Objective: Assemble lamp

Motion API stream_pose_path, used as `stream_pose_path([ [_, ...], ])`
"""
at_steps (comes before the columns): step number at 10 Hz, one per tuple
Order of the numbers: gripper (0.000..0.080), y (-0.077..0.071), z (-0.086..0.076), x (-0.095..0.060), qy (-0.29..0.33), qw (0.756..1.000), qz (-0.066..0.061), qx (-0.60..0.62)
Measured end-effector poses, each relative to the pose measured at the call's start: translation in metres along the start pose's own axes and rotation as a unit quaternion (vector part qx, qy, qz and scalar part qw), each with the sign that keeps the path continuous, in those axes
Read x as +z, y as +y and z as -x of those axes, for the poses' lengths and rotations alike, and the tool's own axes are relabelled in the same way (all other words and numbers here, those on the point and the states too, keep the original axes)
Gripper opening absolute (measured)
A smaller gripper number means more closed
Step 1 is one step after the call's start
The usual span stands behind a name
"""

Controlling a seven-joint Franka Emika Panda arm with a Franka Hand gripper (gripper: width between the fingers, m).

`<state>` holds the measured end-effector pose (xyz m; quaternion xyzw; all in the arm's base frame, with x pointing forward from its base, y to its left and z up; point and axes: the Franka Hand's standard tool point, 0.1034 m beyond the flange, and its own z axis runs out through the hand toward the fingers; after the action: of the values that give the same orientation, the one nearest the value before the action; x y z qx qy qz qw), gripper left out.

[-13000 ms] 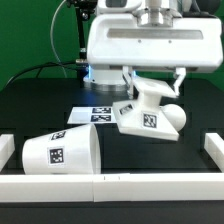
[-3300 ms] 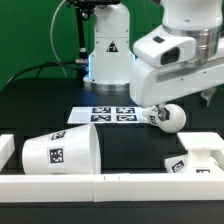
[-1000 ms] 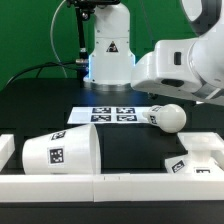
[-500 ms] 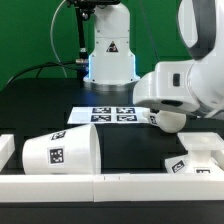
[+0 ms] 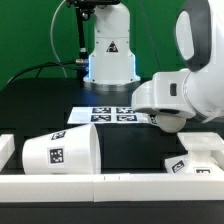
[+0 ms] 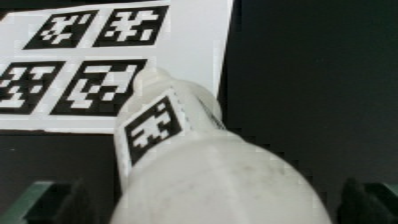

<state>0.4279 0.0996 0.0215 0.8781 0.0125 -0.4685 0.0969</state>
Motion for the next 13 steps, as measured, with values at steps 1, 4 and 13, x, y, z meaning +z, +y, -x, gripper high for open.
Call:
stream_pose_path([
  [1, 0.0575, 0.000, 0.000, 0.000, 0.000, 1.000, 0.000, 0.000],
  [4, 0.0570, 0.000, 0.000, 0.000, 0.000, 1.000, 0.000, 0.000],
  [13, 0.0571, 0.016, 0.052, -0.114, 0.162, 0.967, -0.188, 0.053],
])
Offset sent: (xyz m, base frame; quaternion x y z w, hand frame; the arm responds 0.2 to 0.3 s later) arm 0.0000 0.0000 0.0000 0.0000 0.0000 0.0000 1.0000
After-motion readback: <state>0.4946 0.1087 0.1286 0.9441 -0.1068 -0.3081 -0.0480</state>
